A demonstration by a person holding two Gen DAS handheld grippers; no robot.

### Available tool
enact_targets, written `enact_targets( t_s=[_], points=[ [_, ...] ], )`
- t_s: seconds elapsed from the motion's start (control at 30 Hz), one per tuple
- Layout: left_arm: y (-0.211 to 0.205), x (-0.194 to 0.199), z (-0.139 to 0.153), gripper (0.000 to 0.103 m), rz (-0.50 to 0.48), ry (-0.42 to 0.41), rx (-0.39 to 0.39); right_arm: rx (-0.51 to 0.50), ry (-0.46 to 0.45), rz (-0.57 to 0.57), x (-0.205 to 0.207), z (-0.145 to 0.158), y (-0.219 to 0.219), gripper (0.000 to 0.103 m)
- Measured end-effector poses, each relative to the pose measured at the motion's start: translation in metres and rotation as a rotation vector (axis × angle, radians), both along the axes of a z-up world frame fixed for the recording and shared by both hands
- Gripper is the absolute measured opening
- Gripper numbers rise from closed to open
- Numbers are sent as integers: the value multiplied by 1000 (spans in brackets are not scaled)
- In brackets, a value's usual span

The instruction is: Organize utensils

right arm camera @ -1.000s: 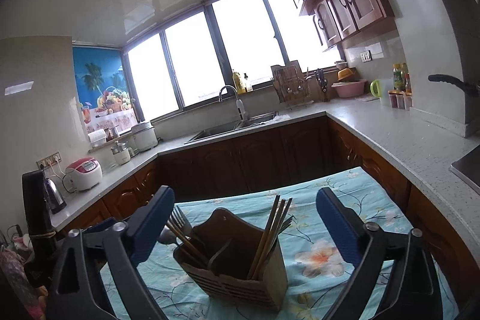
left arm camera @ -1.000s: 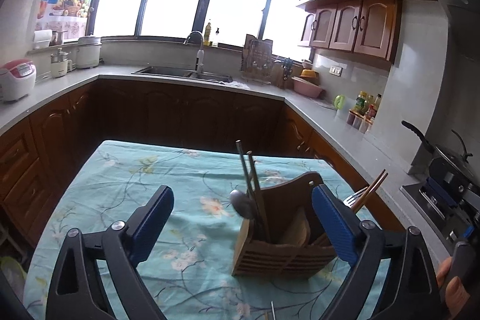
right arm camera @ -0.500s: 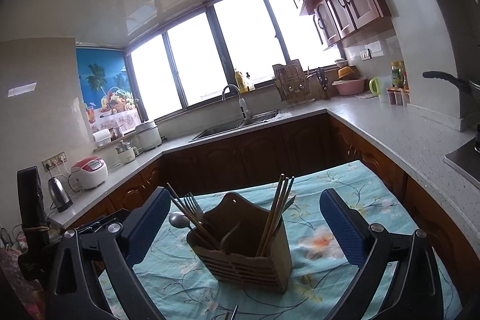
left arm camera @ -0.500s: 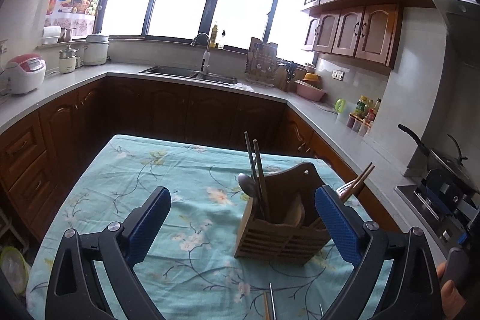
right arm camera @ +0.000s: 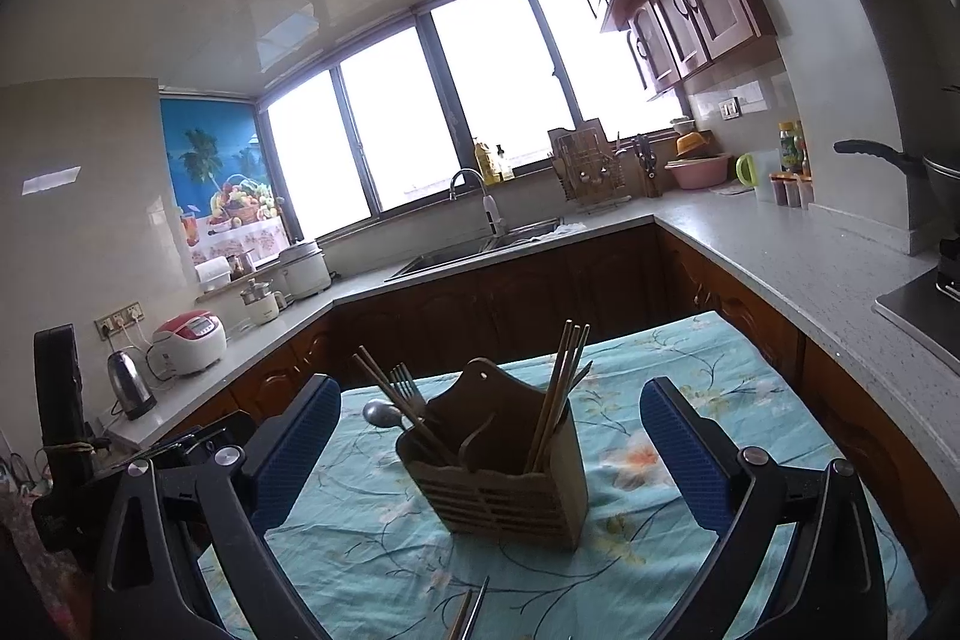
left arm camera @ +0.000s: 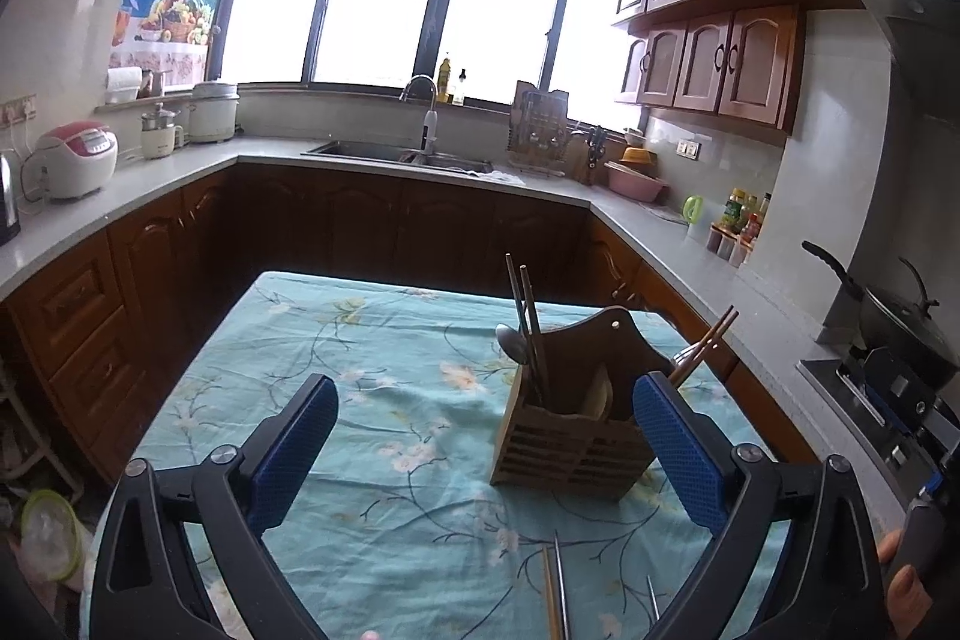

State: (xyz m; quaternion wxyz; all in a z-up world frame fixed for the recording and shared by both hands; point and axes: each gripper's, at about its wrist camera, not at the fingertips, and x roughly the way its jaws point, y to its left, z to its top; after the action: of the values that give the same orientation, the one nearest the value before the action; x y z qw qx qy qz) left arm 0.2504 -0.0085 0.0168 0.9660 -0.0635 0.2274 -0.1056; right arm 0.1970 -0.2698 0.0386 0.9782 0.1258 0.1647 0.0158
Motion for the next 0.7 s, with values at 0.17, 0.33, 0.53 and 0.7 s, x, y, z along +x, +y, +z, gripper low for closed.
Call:
enact_targets(
  t_s=[0.17, 0.33, 0.53, 0.7],
  points=[
    [1, -20, -1, 102, 1, -17, 28, -1, 1, 10, -12, 0, 4, 101],
    [4, -42, -8, 102, -6, -13, 42, -7, 10, 18, -25, -3, 10, 102],
    [12, -72, -15, 102, 2, 1, 72, -25, 30, 17, -46, -12, 16, 102],
    [15, -97, -27, 102, 11, 13, 105, -73, 47, 16, -68, -26, 27, 102]
  ],
)
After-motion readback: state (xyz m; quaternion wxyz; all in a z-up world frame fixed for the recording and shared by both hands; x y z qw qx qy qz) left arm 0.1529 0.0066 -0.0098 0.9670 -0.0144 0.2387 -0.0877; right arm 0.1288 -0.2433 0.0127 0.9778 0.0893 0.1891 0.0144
